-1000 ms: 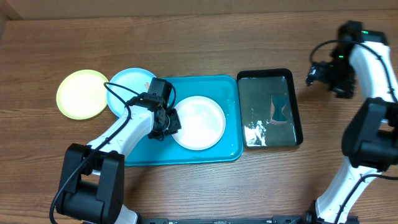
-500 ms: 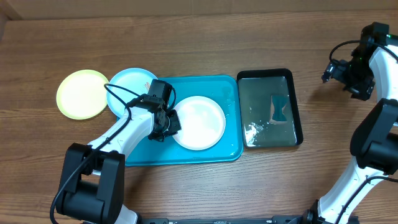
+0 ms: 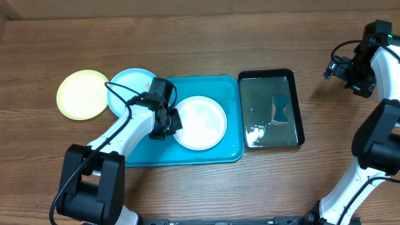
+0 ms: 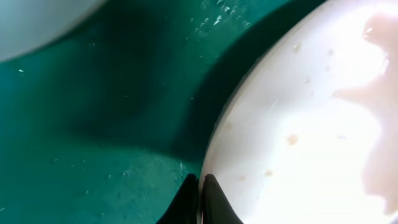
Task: Clean dirty plates on tray and stack at the side
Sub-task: 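Lift the white plate by its rim with the left gripper, tilting it up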
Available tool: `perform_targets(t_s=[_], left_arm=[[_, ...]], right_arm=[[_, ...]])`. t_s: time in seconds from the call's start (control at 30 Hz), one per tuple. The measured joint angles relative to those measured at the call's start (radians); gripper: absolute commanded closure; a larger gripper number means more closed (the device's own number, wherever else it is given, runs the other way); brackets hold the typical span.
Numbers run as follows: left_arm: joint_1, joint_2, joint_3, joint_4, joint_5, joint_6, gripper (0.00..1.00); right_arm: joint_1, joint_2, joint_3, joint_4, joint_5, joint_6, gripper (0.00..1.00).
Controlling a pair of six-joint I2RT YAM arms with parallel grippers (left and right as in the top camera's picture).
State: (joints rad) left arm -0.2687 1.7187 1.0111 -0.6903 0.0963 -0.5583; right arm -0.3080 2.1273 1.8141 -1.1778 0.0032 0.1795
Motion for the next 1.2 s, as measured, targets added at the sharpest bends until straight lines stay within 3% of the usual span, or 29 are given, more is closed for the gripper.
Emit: perform_targets(t_s=[0.37,0.73,1.0,1.2], left_arm=[[-0.002,0.0,0.364,-0.188,-0.084,0.056,0.96],[-0.149,0.0,0.456,-0.08,-0.136,0.069,0.96],[-0.312,0.0,0.456,0.004,-0.32,0.089,0.96],[-0.473,0.0,0.456,0.053,-0.567,0.171,0.96]], right_arm=[[0.0,0.0,0.0,0.0,0.0,0.0,0.0],[0.0,0.0,0.0,-0.001,0.0,0.0,0.0],[0.0,0.0,0.0,-0.001,0.0,0.0,0.0],[0.0,0.0,0.0,0.0,0.0,0.0,0.0]])
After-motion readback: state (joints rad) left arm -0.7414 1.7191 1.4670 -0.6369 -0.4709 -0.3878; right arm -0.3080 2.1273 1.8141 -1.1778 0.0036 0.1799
